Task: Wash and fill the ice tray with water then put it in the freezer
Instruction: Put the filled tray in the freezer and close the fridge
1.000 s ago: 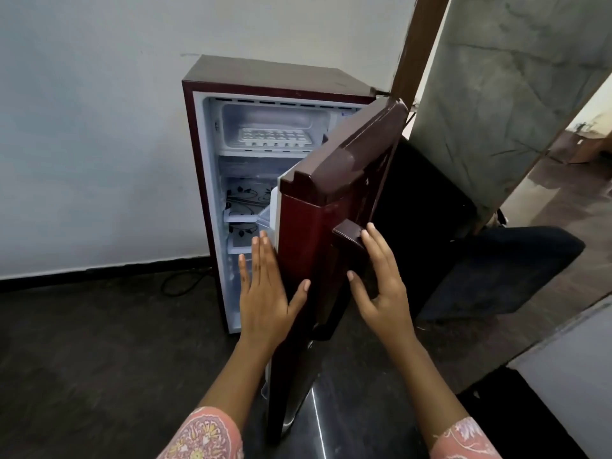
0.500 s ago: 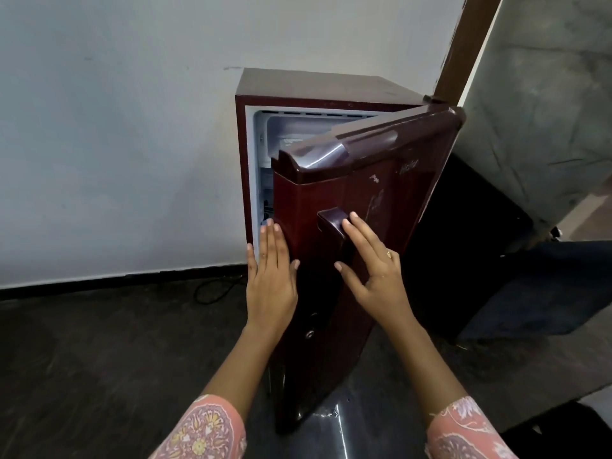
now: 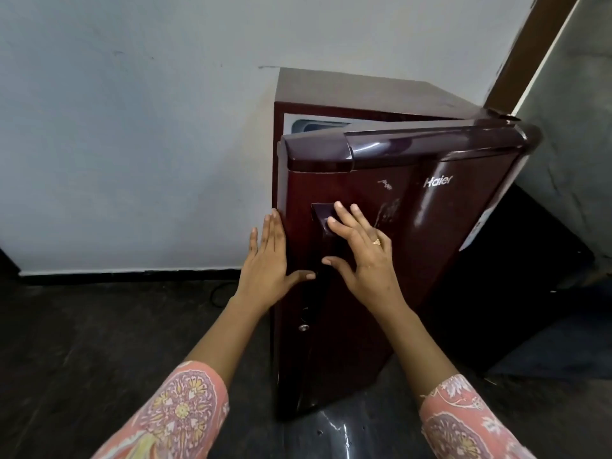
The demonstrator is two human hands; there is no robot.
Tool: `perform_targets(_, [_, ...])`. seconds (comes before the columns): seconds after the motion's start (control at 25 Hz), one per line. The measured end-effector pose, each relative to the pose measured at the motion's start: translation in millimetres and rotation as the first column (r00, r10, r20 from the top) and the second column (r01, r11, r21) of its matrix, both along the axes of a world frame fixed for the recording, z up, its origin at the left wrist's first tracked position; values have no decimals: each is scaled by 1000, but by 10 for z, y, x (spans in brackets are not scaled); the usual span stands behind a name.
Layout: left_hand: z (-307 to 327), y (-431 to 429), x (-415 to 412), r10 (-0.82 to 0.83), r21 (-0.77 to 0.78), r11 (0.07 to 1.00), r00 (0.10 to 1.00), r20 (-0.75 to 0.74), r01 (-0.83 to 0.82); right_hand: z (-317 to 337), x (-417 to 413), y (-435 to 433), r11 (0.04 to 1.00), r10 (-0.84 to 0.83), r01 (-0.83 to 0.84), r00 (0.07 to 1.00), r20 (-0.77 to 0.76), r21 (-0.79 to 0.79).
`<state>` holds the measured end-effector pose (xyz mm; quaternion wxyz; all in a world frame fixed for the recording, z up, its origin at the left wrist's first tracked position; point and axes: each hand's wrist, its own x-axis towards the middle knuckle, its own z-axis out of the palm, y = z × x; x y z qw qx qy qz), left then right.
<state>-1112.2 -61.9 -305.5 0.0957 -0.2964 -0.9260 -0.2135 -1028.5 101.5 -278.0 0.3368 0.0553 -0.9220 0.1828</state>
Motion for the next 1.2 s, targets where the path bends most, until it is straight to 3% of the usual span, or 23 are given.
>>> perform_targets(0.36, [51,-16,-603,-82,46,996,994,72,79,-41,-691,18,997,73,-71,993,-88,26])
perform_targets(0.56, [71,161,-780,-50,172,985,989,143,25,-78,-946,18,996,88,-84,987,-132,34])
perform_targets(1.2, [53,281,-1293,-59,235,972,986,159,20,-56,-1533,-37,993,-52,71,979,-196,89])
